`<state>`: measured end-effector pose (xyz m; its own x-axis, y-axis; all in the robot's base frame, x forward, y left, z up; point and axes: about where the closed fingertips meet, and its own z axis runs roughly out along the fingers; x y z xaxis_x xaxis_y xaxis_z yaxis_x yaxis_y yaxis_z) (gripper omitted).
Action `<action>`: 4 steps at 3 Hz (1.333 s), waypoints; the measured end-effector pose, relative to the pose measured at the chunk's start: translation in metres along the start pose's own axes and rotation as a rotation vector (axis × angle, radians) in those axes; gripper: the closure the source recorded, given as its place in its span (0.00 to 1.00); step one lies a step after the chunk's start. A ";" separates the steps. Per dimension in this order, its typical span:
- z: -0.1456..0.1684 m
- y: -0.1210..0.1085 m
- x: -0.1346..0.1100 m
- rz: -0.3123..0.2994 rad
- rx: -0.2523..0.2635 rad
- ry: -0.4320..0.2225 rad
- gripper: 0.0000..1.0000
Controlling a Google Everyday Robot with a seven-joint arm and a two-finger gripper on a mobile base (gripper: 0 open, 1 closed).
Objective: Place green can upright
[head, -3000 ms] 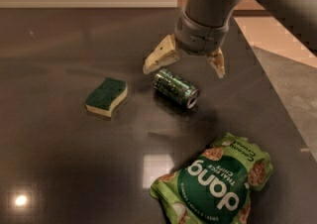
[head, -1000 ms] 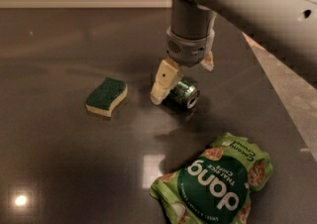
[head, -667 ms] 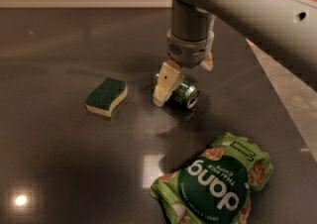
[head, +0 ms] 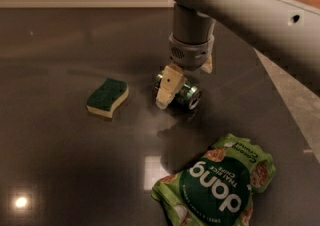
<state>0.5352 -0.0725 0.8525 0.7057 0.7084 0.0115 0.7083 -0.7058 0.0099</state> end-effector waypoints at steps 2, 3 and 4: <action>0.011 0.002 -0.002 0.006 0.010 -0.015 0.40; 0.007 -0.003 -0.003 0.023 0.016 -0.008 0.63; -0.009 -0.020 0.000 0.055 0.046 0.028 0.87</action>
Offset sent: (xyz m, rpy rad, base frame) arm -0.0127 -0.0140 -0.0140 -0.0379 0.0787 -0.0150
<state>0.5206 -0.0581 0.8614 0.7434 0.6678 0.0386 0.6689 -0.7424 -0.0377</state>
